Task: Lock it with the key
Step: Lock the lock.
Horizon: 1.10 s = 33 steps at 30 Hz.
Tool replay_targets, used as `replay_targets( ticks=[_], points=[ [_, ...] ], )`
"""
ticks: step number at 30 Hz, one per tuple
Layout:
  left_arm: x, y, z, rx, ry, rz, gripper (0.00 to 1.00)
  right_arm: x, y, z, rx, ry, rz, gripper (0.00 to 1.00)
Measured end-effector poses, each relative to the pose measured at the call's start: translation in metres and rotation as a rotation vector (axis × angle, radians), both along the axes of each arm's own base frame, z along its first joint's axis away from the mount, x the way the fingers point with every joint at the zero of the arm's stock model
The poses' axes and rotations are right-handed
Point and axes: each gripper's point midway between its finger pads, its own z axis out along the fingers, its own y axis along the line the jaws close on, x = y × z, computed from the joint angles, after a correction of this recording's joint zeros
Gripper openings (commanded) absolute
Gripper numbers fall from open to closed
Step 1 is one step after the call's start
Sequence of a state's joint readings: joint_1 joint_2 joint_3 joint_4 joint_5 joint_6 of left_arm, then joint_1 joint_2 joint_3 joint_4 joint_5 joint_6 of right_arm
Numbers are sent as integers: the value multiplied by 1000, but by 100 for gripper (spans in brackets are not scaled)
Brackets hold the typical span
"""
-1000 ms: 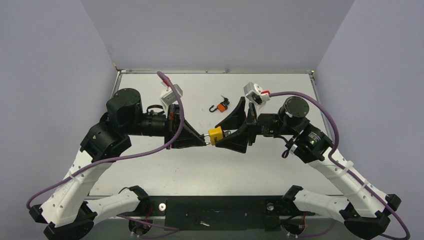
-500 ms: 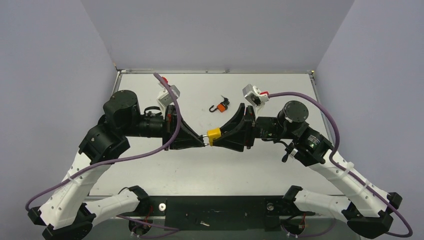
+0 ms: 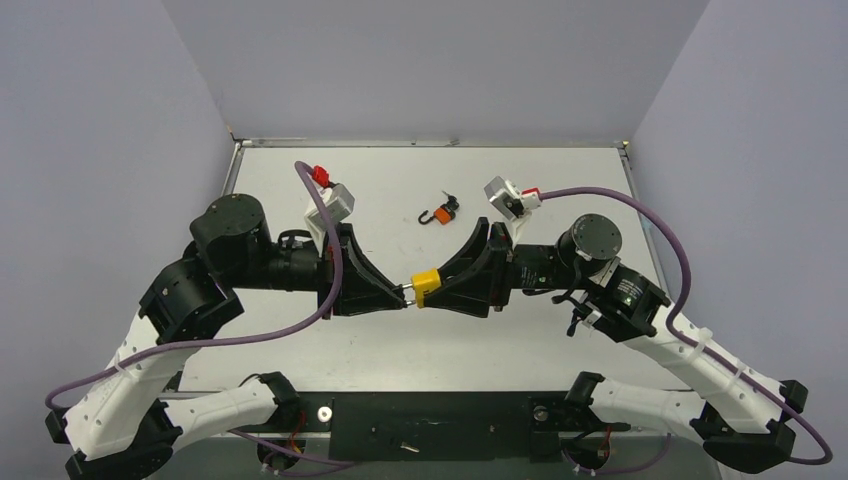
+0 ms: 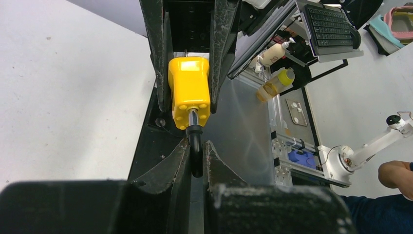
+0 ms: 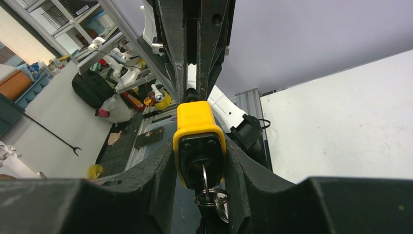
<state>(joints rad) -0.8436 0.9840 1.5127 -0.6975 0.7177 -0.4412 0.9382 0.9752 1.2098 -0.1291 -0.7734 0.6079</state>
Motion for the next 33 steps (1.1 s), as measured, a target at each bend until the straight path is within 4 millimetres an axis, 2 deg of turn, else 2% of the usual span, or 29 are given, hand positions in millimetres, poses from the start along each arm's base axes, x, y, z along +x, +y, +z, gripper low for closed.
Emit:
replay_targets(
  ticks=[22,33],
  points=[
    [-5,3,7,-9,-37,28,0,-7,8,10,10,19,-28,0],
    [4,4,13,-13,-116,84,0,-1,11,18,39,30,-53,0]
  ],
)
